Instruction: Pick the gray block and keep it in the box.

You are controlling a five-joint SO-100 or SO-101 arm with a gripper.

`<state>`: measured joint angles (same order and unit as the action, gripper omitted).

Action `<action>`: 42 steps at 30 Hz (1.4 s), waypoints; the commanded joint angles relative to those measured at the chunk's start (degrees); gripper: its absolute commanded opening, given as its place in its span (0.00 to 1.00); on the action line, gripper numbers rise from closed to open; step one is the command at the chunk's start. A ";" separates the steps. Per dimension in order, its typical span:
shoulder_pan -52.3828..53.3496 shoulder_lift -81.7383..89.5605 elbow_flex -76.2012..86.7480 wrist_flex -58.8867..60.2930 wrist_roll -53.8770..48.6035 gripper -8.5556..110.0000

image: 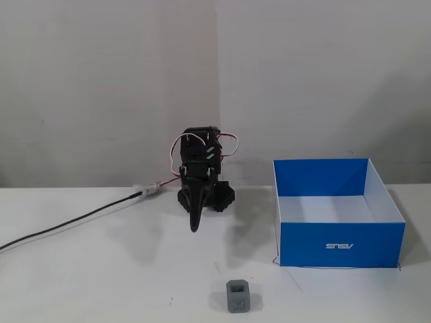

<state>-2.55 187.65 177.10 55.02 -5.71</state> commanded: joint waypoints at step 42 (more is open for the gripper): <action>-5.54 1.93 -16.96 8.35 1.14 0.07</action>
<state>-7.21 187.56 167.78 64.42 -5.27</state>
